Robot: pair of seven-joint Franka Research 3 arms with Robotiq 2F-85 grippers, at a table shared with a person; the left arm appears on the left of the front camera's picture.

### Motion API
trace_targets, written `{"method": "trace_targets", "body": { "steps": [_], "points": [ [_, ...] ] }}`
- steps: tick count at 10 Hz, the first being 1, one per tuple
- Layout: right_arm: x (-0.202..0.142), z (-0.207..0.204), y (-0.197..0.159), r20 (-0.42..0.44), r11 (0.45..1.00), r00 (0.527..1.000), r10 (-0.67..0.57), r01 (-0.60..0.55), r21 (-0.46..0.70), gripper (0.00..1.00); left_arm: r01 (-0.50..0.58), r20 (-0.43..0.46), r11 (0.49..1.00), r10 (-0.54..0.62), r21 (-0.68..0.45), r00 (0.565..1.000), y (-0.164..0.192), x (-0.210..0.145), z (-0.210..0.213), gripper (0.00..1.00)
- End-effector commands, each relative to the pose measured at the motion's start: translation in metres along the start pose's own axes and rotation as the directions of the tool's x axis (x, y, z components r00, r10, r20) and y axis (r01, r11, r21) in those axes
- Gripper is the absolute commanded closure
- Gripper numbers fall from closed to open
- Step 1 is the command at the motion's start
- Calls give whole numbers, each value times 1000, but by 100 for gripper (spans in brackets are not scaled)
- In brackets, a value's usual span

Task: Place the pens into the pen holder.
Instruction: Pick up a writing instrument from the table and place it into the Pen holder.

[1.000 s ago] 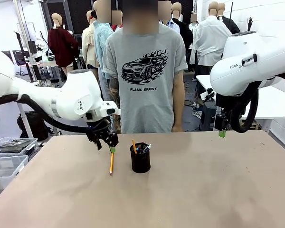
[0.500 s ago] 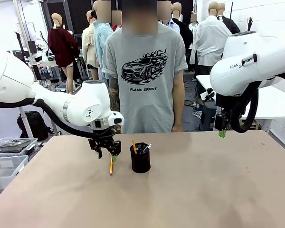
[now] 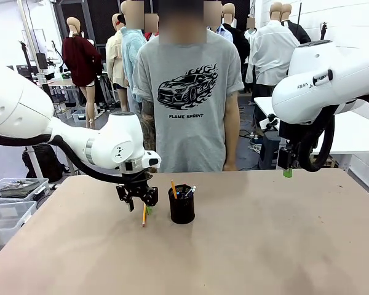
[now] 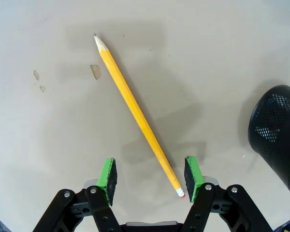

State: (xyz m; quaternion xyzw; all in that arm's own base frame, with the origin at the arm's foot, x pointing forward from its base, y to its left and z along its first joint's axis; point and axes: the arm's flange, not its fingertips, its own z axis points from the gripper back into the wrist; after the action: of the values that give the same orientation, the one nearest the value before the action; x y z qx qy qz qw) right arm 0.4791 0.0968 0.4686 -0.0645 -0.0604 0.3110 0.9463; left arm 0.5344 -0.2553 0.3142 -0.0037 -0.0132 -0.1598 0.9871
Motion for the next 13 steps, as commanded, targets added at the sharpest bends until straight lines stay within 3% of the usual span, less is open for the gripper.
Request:
{"method": "trace_targets", "body": {
  "steps": [1,4,7,8,13],
  "points": [
    [0,0,0,-2,1000,1000,-7,7,-3,6,-31,7,999,32,-16,999,-3,12,-5,27],
    [0,0,0,-2,1000,1000,-7,7,-3,6,-29,-12,1000,29,3,1000,-1,13,-13,27],
    [0,0,0,-2,1000,1000,-7,7,-3,6,-9,-14,1000,9,-5,1000,1,8,-8,86],
    [0,0,0,-2,1000,1000,-7,7,-3,6,0,-18,1000,0,-11,1000,1,8,-8,100],
    [0,0,0,-2,1000,1000,-7,7,-3,6,16,-35,999,-17,-34,999,5,4,-5,100]
  ]
}}
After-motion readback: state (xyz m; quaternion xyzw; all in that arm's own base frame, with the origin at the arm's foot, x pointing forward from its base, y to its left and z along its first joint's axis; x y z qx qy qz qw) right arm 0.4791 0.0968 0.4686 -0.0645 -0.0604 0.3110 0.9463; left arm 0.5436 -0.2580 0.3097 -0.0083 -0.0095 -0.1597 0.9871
